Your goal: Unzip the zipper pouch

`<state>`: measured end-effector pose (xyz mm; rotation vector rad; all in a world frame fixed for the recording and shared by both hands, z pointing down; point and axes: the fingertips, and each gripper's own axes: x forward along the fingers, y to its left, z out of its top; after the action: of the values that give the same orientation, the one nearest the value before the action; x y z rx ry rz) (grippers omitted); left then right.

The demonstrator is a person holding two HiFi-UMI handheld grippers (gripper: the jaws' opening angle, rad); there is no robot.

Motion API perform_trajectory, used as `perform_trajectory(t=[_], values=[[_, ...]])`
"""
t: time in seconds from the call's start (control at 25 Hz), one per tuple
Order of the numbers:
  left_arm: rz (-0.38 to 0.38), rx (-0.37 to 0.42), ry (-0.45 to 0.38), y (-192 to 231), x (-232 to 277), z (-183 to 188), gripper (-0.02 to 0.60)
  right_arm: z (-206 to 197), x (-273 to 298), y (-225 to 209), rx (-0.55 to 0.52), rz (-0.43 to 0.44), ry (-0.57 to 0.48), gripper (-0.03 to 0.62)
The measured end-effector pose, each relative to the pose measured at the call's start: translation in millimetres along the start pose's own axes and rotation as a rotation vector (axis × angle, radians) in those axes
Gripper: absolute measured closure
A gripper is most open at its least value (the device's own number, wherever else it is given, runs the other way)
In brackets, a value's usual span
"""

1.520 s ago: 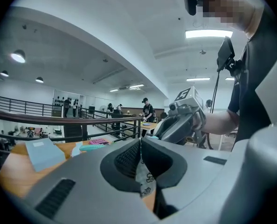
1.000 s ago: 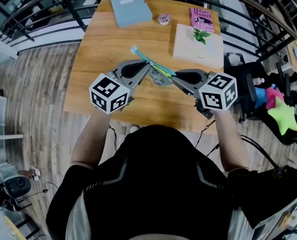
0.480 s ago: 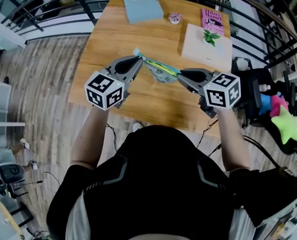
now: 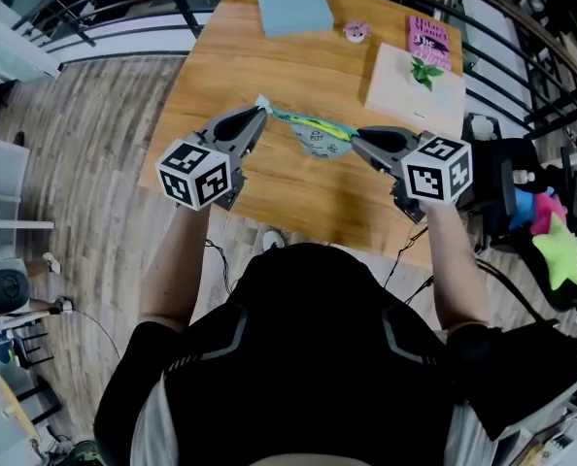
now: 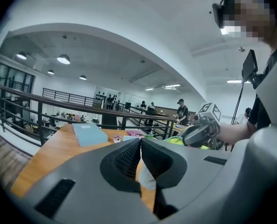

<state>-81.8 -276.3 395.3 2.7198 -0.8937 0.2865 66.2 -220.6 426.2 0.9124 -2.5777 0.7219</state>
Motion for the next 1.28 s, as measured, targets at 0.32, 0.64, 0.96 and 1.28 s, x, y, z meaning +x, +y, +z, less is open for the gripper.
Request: perform_trajectory(t=[0.32, 0.64, 0.96, 1.28], values=[[0.089, -0.027, 0.002, 18.5, 8.3, -22.7, 0.549, -7.8, 26.3, -23.6, 0.015, -0.017, 0.041, 0.542], [0.182, -0.102, 0.046, 60.4, 33.0, -60.7, 0.549, -19.9, 81.2, -71.0, -0.054, -0.069, 0.127, 0.540], [0.261, -0.134, 0.086, 101.2, 68.5, -88.8, 0.549, -18.4, 128.9, -123.1, -0.139, -0.115, 0.128, 0.540], [0.275, -0.159, 0.211, 108.4, 83.4, -152.6, 0.549, -67.4, 155.0, -143.9, -0.123, -0.052, 0.187, 0.542]])
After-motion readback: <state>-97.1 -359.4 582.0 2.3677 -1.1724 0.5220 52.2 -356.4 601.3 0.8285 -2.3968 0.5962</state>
